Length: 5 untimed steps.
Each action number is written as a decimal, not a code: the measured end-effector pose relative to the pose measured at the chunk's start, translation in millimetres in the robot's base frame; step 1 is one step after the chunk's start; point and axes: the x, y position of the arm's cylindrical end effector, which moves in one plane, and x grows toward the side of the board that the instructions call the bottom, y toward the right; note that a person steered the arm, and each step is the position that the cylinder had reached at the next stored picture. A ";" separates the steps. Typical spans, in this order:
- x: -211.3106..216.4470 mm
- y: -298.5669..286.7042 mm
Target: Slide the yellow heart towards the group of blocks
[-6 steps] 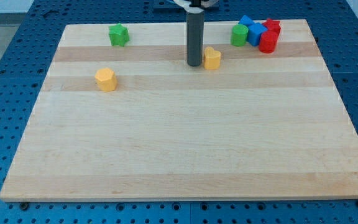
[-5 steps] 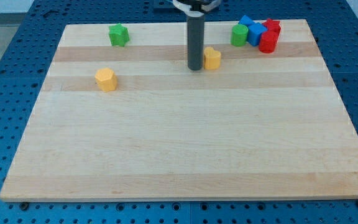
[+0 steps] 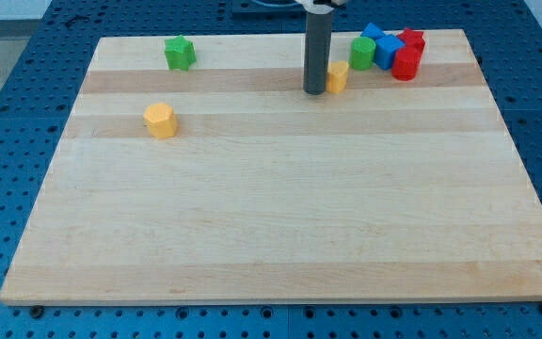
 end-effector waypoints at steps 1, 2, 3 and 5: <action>-2.2 9.6; -7.2 25.5; -15.0 38.6; -21.5 59.5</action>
